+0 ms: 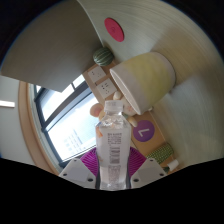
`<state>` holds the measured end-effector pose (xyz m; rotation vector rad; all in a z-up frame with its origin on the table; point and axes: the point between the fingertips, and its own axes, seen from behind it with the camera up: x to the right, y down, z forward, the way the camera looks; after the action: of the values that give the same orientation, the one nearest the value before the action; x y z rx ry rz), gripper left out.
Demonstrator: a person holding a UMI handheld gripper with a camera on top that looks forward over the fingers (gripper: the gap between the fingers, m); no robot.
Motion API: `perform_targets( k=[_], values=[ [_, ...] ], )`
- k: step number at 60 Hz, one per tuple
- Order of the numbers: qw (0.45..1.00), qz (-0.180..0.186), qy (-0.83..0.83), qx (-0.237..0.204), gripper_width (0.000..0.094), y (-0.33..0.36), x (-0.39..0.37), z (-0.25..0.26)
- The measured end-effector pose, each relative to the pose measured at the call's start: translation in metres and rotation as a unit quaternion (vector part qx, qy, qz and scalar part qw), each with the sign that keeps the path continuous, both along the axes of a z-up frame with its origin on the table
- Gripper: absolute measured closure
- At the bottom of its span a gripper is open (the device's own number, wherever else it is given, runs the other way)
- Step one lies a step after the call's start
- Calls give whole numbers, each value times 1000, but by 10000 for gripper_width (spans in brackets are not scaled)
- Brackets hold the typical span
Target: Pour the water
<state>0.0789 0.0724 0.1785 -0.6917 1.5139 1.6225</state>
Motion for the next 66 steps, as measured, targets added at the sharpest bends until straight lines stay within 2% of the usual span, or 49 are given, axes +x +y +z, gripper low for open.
perform_targets(
  k=[7, 21, 23, 30, 36, 38, 42, 47, 53, 59, 66],
  values=[
    [996, -26, 80, 27, 591, 2, 19, 6],
    [985, -56, 157, 41, 592, 1, 35, 2],
    [987, -53, 145, 37, 565, 2, 33, 1],
    [998, -32, 47, 19, 564, -1, 18, 10],
    [993, -19, -117, 19, 564, -2, 2, 35],
    [982, -5, -188, 12, 565, -2, -6, 46],
    [939, 13, -344, 1, 565, -1, -17, 60],
    [855, 7, -519, -17, 563, -5, -15, 77],
    [745, -27, -665, -34, 564, -9, 9, 98],
    [647, -44, -757, -83, 564, -14, 41, 109],
    [550, -81, -821, -125, 564, -17, 82, 117]
  ],
)
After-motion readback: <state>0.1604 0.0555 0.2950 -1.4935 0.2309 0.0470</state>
